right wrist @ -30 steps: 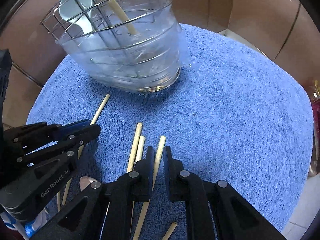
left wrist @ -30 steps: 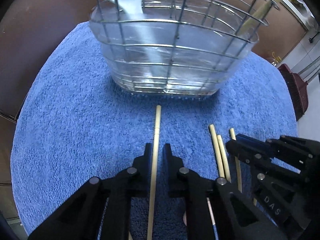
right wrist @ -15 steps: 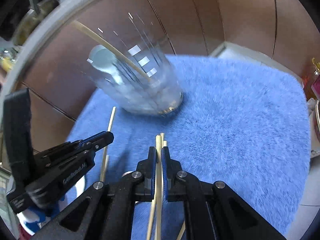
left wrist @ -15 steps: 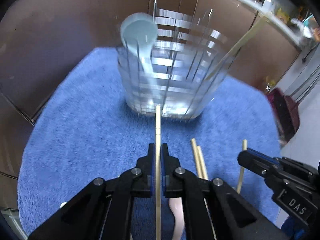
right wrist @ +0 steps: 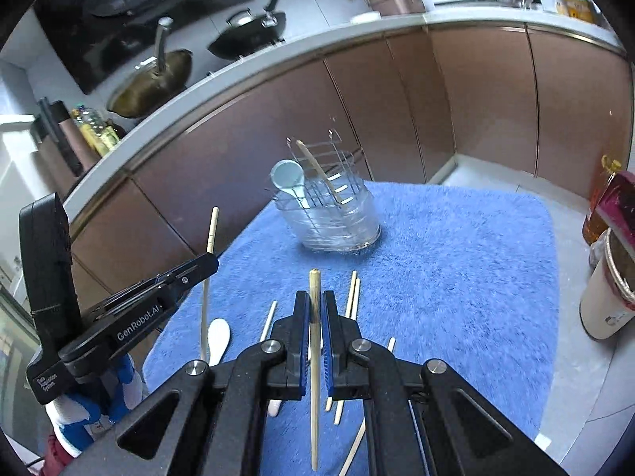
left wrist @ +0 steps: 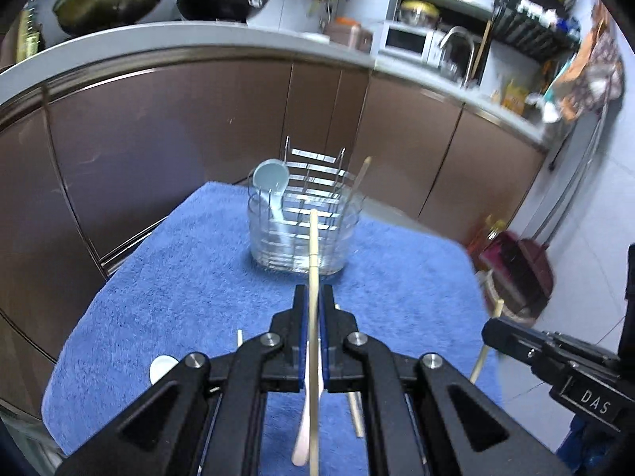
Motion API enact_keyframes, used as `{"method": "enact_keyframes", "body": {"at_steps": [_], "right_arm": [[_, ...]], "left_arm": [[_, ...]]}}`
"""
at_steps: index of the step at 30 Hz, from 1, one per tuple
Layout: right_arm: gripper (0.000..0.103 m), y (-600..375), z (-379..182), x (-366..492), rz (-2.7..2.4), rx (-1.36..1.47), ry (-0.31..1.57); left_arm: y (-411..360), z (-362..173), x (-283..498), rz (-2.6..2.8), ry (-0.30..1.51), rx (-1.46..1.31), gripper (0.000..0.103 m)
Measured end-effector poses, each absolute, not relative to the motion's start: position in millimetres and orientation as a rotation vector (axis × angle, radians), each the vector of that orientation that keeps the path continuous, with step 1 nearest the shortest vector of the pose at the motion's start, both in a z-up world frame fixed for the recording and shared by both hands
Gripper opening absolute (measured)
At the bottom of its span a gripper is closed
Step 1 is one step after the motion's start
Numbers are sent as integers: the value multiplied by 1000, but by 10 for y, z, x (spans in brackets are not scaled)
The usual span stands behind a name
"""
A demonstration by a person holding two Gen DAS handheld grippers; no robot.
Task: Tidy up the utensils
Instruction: 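Lift both held chopsticks upright and carry them above the clear holder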
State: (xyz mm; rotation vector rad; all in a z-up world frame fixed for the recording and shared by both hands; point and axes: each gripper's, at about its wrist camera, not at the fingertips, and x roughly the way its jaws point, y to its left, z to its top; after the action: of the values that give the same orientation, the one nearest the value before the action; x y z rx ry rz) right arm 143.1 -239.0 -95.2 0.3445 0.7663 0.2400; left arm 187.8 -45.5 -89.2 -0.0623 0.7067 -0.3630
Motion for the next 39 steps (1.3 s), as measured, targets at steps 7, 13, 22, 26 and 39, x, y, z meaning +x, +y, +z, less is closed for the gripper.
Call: {"method": "enact_keyframes", "body": {"at_steps": [7,13,22,26,39], "right_arm": [[6,-2320,-741,1035,255,328,673],[6,-2285,-704,855,265,314,633],[6,-2244,-735,746,243,294,605],[6,-2229,-778,787,235,293,608],[6,-2196,-851,1046,263,293,602]], "left_arm": [[-288,-721,1564,-376,628,-143,4],[-240,-724,1341,-343,578,-116,4],[-289,-784,1137,-289,511,-34,4],[-326,-814,1111,-272,487,6,4],[-403,-887,1264,-216,455,63,4]]}}
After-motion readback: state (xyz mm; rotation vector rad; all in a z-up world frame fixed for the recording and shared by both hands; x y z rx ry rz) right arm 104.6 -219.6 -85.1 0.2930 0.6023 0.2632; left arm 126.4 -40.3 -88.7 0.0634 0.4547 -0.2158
